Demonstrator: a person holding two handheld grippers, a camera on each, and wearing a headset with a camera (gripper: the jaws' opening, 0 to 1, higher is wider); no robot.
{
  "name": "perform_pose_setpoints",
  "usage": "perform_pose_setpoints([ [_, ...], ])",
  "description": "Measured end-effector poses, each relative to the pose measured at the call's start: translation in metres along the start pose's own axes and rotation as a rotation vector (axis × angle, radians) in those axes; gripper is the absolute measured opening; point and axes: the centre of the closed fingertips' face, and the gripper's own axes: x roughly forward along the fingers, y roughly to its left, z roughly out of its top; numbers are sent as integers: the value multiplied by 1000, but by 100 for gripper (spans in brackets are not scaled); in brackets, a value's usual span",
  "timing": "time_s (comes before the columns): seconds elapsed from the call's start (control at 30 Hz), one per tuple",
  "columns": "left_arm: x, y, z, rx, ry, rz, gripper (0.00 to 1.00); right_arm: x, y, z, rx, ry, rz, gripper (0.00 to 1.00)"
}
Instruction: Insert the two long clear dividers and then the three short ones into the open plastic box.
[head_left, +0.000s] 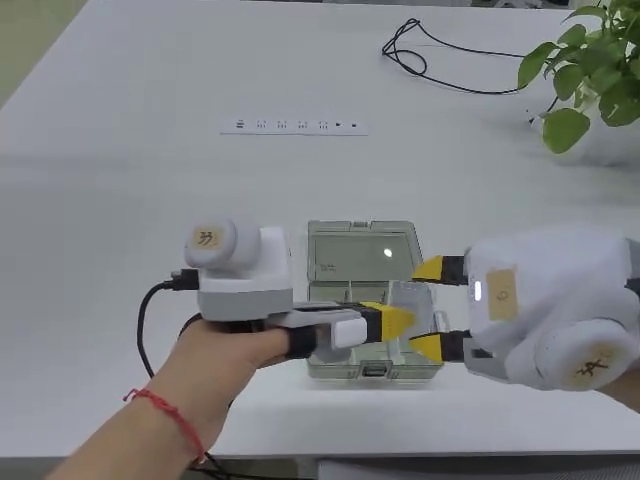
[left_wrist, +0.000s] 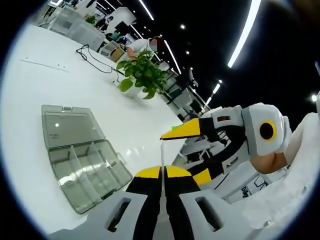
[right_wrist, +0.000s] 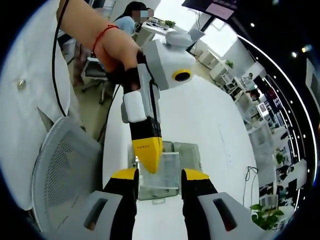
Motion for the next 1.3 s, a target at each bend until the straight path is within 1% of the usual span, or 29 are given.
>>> perform_pose_setpoints([
  [0.03,-1,0,-1,22,5,1,0,-1,-1,2,13,-12,5,36],
  [0.07,-2,1,-3,71,18,4,0,-3,-1,3,41,-31,19,35],
  [0.1,-2,0,-4,97,22,0,0,-4,-1,5,66,-46,30,35],
  [0.13,-3,-2,-5,126,26,-16,0,-5,-2,5,79,-55,37,35],
  [0.17,-3,-6,-6,157,30,-32,0,-6,-2,7,112,-78,61,33],
  [0.2,-4,-9,-9,213,42,-52,0,-9,-2,9,141,-105,95,31],
  [0.23,-5,-11,-11,249,51,-64,0,-11,-2,10,157,-120,117,29],
  [0.27,-5,-16,-13,299,58,-90,0,-13,-2,12,185,-142,148,27],
  [0.3,-6,-20,-14,330,61,-105,0,-15,-3,12,205,-155,170,27],
  [0.33,-7,-20,-18,362,78,-109,0,-19,-2,13,221,-167,209,25],
  [0.37,-8,-21,-19,386,87,-111,0,-21,-1,14,228,-171,234,22],
  [0.4,-8,-21,-20,413,91,-115,0,-23,-1,15,239,-180,252,22],
  [0.43,-10,-22,-21,436,93,-122,0,-26,1,17,257,-193,288,21],
  [0.47,-10,-23,-22,440,95,-126,0,-28,3,19,265,-204,319,19],
  [0.5,-12,-25,-22,458,94,-135,0,-31,7,20,276,-213,358,18],
  [0.57,-15,-28,-21,478,85,-152,0,-33,12,22,270,-223,406,17],
  [0.6,-16,-30,-20,490,81,-161,0,-34,16,22,271,-222,431,16],
  [0.63,-17,-33,-19,516,74,-176,0,-34,19,21,267,-210,452,15],
  [0.7,-18,-36,-20,539,72,-192,0,-33,21,22,250,-209,464,15],
  [0.73,-19,-38,-20,545,74,-200,0,-32,23,23,257,-208,480,14],
  [0.83,-19,-40,-19,563,71,-207,0,-32,29,26,258,-218,508,12],
  [0.93,-20,-42,-18,570,62,-216,0,-30,33,29,256,-215,529,8],
  [1.03,-21,-43,-20,580,69,-220,0,-30,33,27,253,-212,537,4],
  [1.1,-21,-43,-21,593,70,-221,0,-30,35,28,259,-213,548,4],
  [1.3,-22,-42,-23,605,78,-216,0,-30,38,30,267,-214,565,3],
])
